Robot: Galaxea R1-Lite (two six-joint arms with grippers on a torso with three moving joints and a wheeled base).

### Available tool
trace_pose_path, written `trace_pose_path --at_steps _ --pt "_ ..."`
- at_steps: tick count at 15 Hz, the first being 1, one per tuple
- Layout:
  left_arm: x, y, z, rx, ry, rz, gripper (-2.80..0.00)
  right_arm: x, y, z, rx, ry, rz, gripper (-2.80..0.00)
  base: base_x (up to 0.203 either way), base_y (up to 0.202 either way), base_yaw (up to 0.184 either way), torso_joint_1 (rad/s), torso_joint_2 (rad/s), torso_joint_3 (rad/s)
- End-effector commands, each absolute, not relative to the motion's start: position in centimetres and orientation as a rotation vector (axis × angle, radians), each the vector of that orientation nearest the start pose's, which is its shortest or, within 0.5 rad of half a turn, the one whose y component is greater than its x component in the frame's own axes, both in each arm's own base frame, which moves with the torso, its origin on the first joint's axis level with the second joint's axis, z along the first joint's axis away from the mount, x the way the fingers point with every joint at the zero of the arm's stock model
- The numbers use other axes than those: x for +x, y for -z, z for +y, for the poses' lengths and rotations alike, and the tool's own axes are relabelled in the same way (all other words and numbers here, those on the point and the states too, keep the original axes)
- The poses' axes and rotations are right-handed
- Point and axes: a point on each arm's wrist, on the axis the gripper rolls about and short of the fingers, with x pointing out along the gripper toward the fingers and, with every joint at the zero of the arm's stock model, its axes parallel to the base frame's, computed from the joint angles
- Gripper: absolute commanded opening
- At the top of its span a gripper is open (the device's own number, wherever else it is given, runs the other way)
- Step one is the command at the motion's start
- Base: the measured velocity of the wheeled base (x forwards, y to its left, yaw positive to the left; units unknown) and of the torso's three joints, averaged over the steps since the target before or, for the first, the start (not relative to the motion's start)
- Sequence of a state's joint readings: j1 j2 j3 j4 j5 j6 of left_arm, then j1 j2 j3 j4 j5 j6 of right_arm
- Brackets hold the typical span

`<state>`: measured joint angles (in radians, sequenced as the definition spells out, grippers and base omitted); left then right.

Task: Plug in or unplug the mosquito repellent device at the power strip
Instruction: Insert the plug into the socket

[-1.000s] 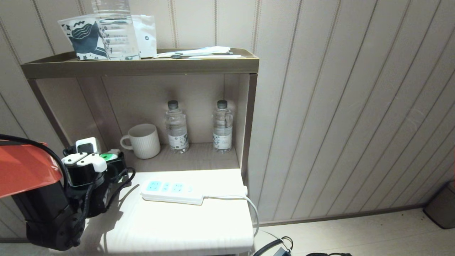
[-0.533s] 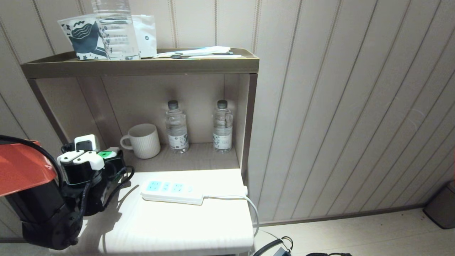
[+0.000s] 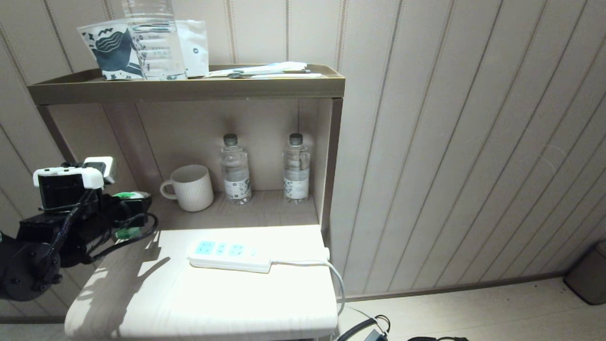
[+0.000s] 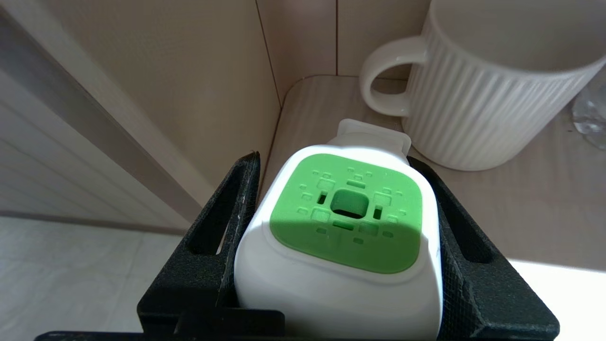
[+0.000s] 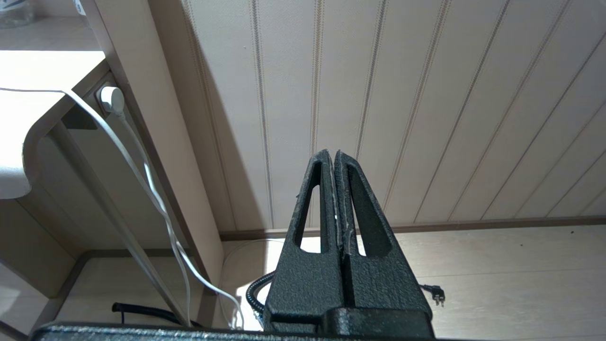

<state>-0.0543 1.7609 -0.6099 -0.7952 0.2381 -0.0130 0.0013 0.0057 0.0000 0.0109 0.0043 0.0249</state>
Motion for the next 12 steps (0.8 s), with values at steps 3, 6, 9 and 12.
trace_pose_path --at_steps 3,6,9,12 --pt "28.9 -17.4 -1.0 0.051 -0.137 0.483 -2.80 -2.2 -7.5 0.0 0.025 -0.006 0.017 -2.80 0.000 0.000 0.000 0.000 0.00 0.000" --pt "29.1 -20.7 -1.2 0.053 -0.072 0.670 -2.80 -2.2 -7.5 0.0 0.026 -0.006 0.017 -2.80 0.000 0.000 0.000 0.000 0.00 0.000" --pt "28.3 -23.3 -1.3 0.073 0.016 0.901 -2.80 -2.2 -7.5 0.0 0.025 -0.006 0.017 -2.80 0.000 0.000 0.000 0.000 0.00 0.000" --pt "27.9 -24.3 -1.4 0.211 0.156 1.107 -2.80 -2.2 -7.5 0.0 0.025 -0.006 0.017 -2.80 0.000 0.000 0.000 0.000 0.00 0.000"
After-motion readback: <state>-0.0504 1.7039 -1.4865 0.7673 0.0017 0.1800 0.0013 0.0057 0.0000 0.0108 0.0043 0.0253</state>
